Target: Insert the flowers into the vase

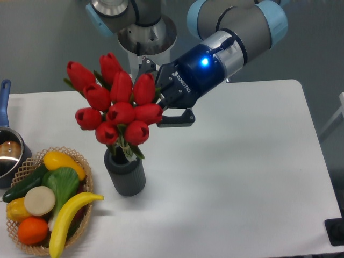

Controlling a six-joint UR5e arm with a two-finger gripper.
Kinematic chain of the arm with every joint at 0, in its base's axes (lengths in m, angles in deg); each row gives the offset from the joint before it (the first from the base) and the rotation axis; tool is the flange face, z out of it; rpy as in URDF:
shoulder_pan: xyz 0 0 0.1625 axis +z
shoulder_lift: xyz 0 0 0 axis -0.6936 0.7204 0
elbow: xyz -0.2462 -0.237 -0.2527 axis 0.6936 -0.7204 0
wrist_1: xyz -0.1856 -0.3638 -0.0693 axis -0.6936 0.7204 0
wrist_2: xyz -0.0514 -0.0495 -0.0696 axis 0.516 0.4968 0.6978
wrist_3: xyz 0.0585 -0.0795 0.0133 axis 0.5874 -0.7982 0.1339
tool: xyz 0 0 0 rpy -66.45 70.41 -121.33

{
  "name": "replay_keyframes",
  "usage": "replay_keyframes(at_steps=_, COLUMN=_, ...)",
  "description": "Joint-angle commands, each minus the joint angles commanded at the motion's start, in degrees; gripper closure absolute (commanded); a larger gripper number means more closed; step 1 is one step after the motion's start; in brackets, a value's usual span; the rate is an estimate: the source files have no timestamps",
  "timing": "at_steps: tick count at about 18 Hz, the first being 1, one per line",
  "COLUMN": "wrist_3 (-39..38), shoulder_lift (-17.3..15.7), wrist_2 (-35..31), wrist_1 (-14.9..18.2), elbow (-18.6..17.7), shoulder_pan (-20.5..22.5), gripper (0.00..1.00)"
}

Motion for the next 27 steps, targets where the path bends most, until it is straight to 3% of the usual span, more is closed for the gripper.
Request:
replay_keyframes(at_steps=11, wrist_3=-0.09, shoulder_lift=-0.09, wrist_2=1.49, wrist_1=0.00, elbow=0.00, shoulder_pan=-2.19, gripper=1.00)
replay_keyframes(at_steps=22, wrist_3=-0.18, shoulder_lift=-2.28, wrist_2=1.49, wrist_1=0.00, elbow=-0.17, shoulder_pan=-5.18, gripper=1.00)
replay_keyframes(at_steps=25, wrist_3=-0.26, shoulder_lift=-3.07, wrist_2=1.49, wrist_1=0.00, elbow=-1.14, shoulder_pan=-6.59, gripper=1.00)
replay_keyframes(at_steps=27, wrist_3=0.00, shoulder_lift=-5.35, wrist_2=1.41, wrist_1=0.00, elbow=-3.85, shoulder_pan=-6.86, gripper=1.00)
